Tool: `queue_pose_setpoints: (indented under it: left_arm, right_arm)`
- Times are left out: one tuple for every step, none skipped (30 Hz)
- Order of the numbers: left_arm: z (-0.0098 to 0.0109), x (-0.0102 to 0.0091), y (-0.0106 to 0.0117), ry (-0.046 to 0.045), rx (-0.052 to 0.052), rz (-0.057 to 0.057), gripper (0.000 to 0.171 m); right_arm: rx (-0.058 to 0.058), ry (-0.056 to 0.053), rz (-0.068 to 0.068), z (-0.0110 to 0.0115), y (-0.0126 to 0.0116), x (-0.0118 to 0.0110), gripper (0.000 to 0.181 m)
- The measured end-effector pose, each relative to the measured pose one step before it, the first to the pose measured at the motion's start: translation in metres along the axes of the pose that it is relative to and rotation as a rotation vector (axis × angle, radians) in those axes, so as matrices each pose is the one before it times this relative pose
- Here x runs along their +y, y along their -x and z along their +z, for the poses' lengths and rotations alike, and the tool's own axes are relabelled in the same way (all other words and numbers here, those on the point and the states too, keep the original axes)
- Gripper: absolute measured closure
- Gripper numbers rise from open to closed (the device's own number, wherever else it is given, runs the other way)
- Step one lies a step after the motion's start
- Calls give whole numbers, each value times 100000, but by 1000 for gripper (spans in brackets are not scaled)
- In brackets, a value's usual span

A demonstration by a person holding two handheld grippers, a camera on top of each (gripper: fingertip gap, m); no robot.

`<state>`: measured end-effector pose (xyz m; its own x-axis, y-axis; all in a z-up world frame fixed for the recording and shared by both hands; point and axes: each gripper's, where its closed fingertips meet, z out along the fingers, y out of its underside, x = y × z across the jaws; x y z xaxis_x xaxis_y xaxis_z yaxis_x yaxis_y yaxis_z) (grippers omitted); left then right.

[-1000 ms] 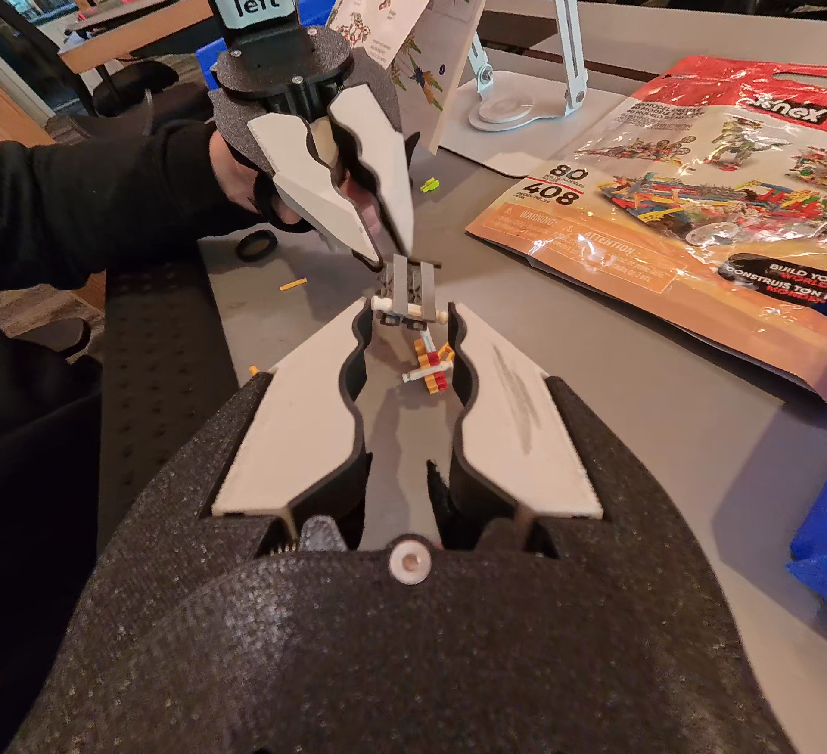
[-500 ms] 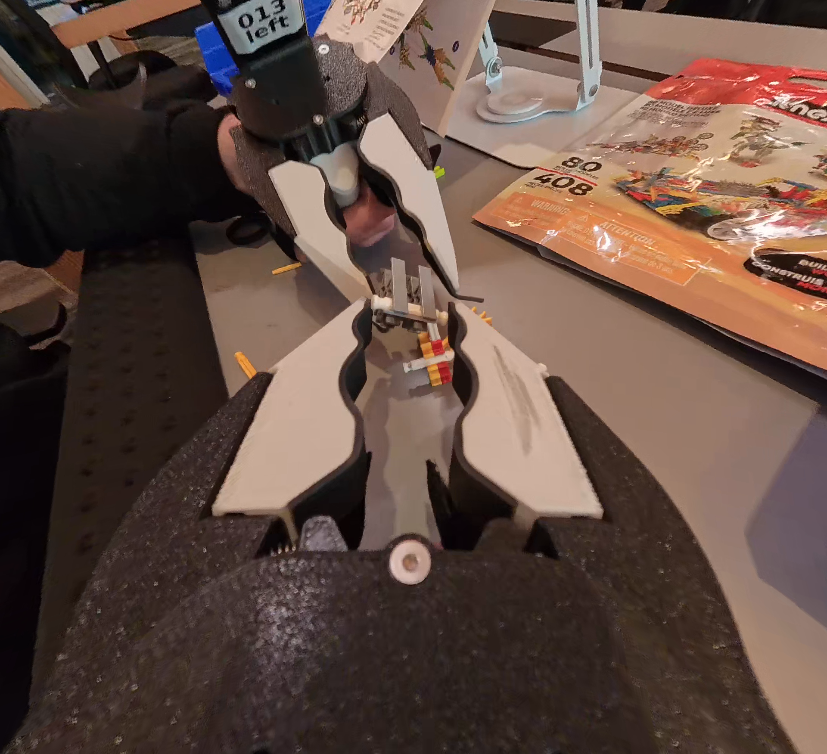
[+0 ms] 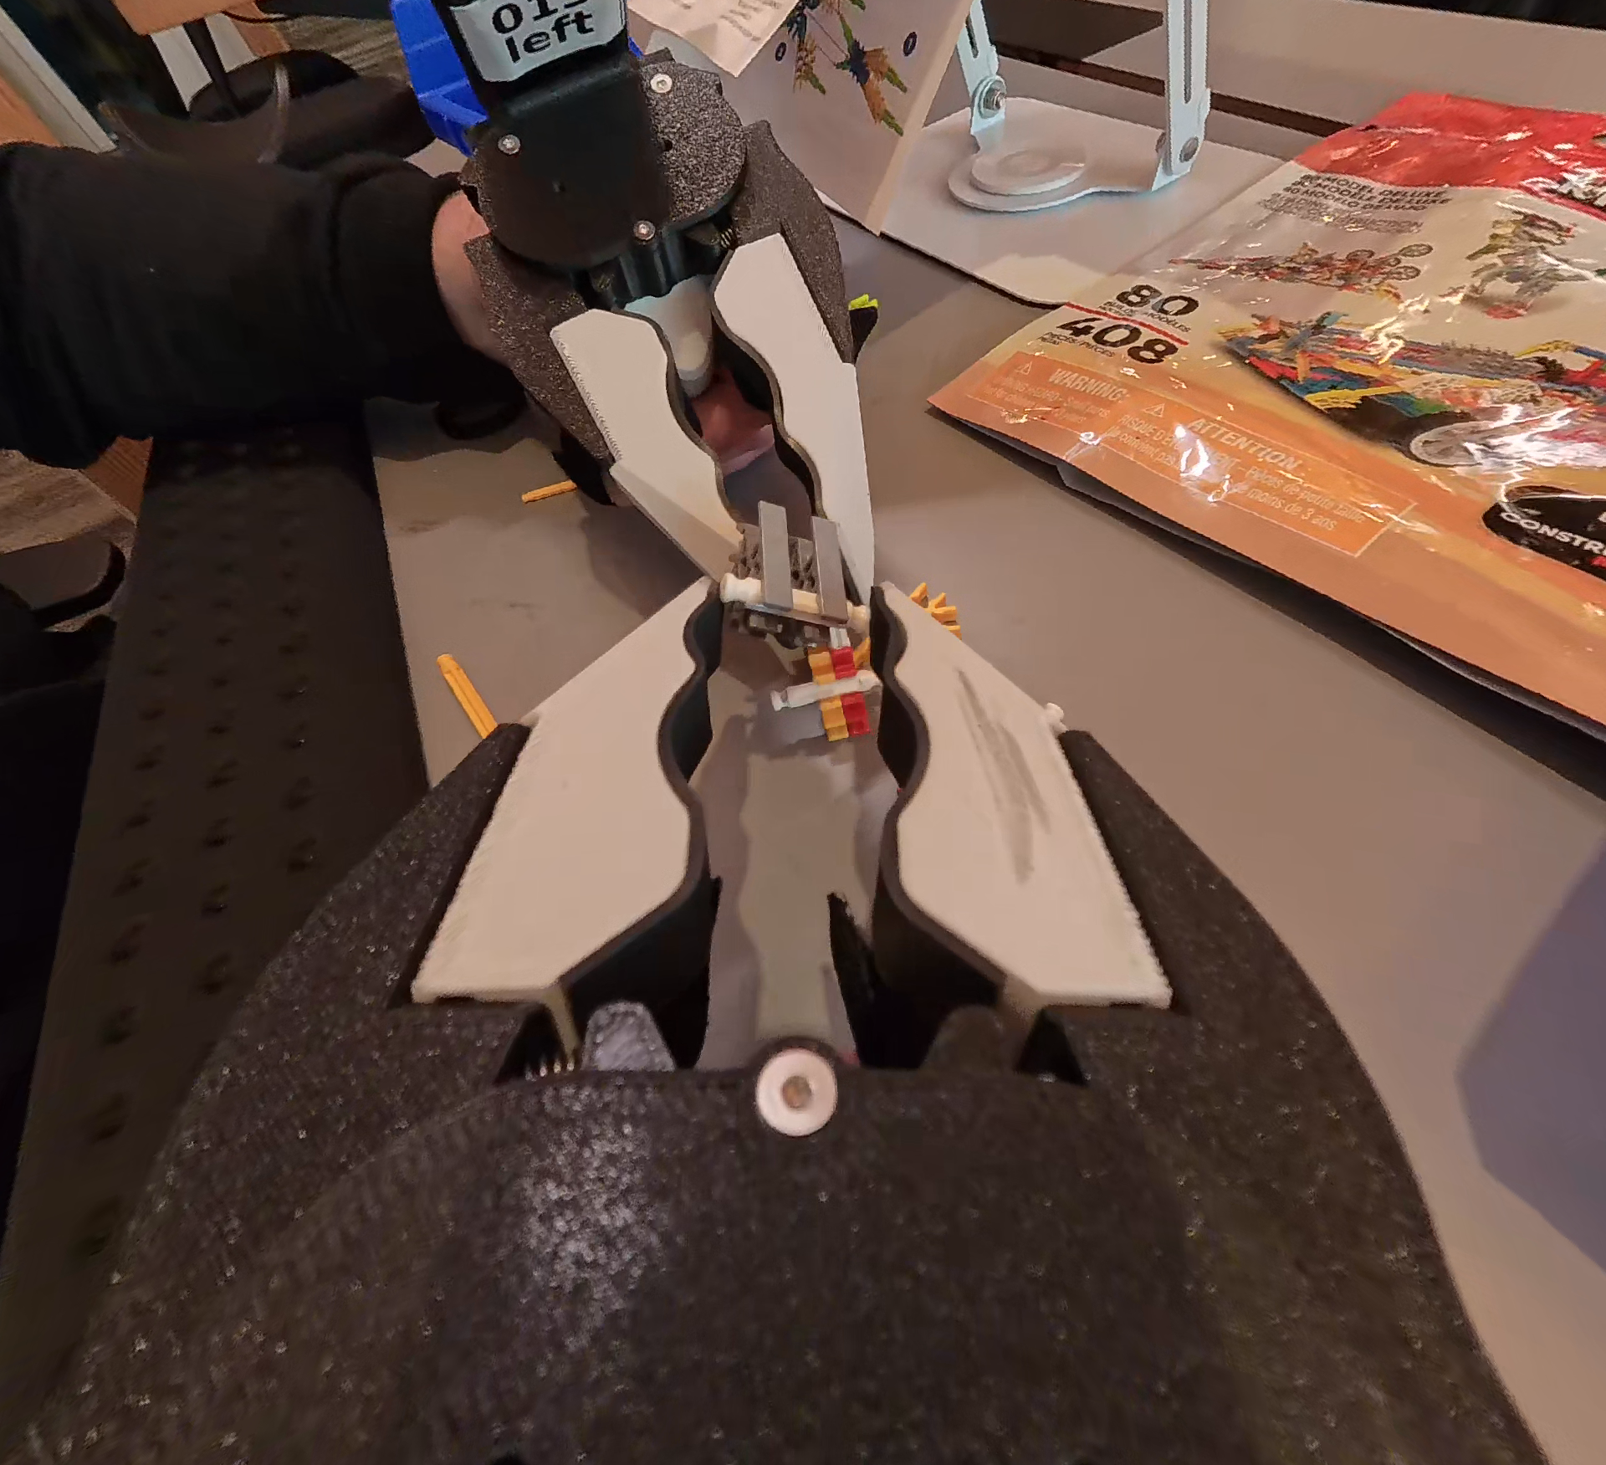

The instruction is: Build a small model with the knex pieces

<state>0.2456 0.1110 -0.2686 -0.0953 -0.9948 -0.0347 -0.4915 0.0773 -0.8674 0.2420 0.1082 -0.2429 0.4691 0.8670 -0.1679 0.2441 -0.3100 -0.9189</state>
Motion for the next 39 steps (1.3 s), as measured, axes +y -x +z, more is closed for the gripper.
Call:
queue_pose_setpoints:
  left_arm:
    - [23, 41, 0, 312, 20, -6, 155]
    - [20, 37, 81, 357, -436, -349, 154]
    - [8, 36, 35, 266, 8, -506, 153]
    - [-3, 14, 26, 94, 153, -469, 153]
    - [-35, -22, 30, -220, 182, -445, 152]
    - [-19, -14, 40, -155, 171, -632, 152]
    - [-29, -5, 4, -113, 345, -497, 152]
    - [-11, 3, -5, -35, 382, -295, 152]
    - [0, 26, -3, 146, 202, -228, 152]
    - [17, 20, -19, 187, 162, -127, 152]
    - [20, 27, -20, 280, 133, 77, 152]
    - [21, 15, -17, 160, 68, 135, 152]
    - [21, 33, -22, 229, 78, 86, 152]
    - [18, 29, 10, 289, -8, -67, 153]
    - [16, 19, 23, 173, -33, -203, 153]
    - [18, 15, -3, 149, 173, -168, 153]
    - [16, 27, -9, 138, 169, -106, 153]
    - [12, -1, 4, 67, 29, -59, 153]
    - [3, 12, -4, 22, 79, -49, 153]
    - [5, 1, -18, 40, 190, -39, 154]
    - [6, 15, -15, 80, 218, -85, 155]
    - [8, 10, 5, 37, 115, -135, 155]
    - [11, -15, 0, -77, 152, -137, 155]
    - [-2, -1, -6, -15, 199, -113, 155]
    - [8, 10, -13, 40, 262, -108, 154]
    - [-1, -1, -14, -14, 200, -78, 154]
    - [1, -5, -14, -42, 202, -76, 154]
    - [-9, -1, -6, -57, 239, -162, 154]
    - [-6, -8, 9, -107, 159, -248, 154]
    - [-15, -22, 13, -181, 118, -255, 154]
    - [-22, -20, 8, -204, 144, -256, 154]
    - [-17, -17, -7, -137, 208, -220, 154]
    - [-7, -7, -1, -91, 185, -193, 154]
    - [9, 8, -2, 26, 168, -134, 154]
    - [10, 16, -4, 123, 215, -86, 154]
    - [15, 13, -26, 106, 188, -33, 154]
    - [1, 8, -13, 96, 166, -11, 154]
    - [16, 8, -10, 70, 143, -37, 154]
    - [1, 14, -7, 41, 84, -74, 154]
  right_arm:
    - [163, 376, 338, 23, -120, 33, 149]
    - [3, 143, 501, 2, -103, 1, 149]
    - [-172, 20, 977, -1, -95, 10, 149]
    - [-336, 265, 1237, -3, -81, 41, 149]
    - [-416, 377, 1066, -6, -54, 47, 149]
    - [-223, 416, 1416, 4, -93, 69, 149]
    - [-527, 391, 1974, 6, -79, 56, 149]
    - [-1112, 186, 2674, -8, -12, 57, 149]
    - [-1686, -380, 2945, -42, 42, -30, 149]
    - [-1080, -1184, 2291, -91, -10, -152, 149]
    - [-557, -1177, 1871, -115, -76, -172, 149]
    - [-682, -283, 2232, -87, -54, -54, 149]
    - [-665, 58, 2056, -22, -58, 15, 149]
    - [-463, 30, 1401, -14, -34, 12, 149]
    - [-677, 169, 1397, 14, 6, 19, 149]
    - [-616, 396, 2040, 29, -25, 36, 149]
    - [-558, 38, 2094, 29, -47, -7, 149]
    - [-1171, -559, 1257, 3, 68, -94, 149]
    - [-1286, -853, 230, -35, 155, -132, 149]
    - [-688, -460, 264, -32, 83, -72, 149]
    - [-401, -19, 432, -2, 21, -3, 149]
    - [-528, 130, 387, 17, 43, 23, 149]
    - [-624, 173, 466, 8, 74, 26, 149]
    - [-193, 171, 399, 29, 9, 18, 149]
    - [52, 377, 437, 51, -31, 41, 149]
    - [-108, 328, 514, 63, -23, 31, 149]
    - [-236, 147, 312, 79, 22, 4, 149]
    - [-195, 121, 59, 91, 24, -12, 149]
    - [-166, 148, -165, 87, 36, 0, 149]
    - [-146, 226, -222, 78, 34, 3, 149]
    - [-15, 204, -142, 67, 0, 4, 149]
    - [161, 284, 137, 54, -38, 21, 149]
    - [106, 174, 275, 43, -53, 5, 149]
    - [-201, -215, 22, 11, 10, -41, 149]
    - [-289, -421, 65, -8, 27, -69, 149]
    - [-26, -231, 387, -20, -41, -40, 149]
    - [-143, -201, 485, -16, -31, -34, 149]
    - [-663, -598, 438, -43, 40, -82, 149]
    - [-1147, -1051, 508, -74, 103, -144, 149]
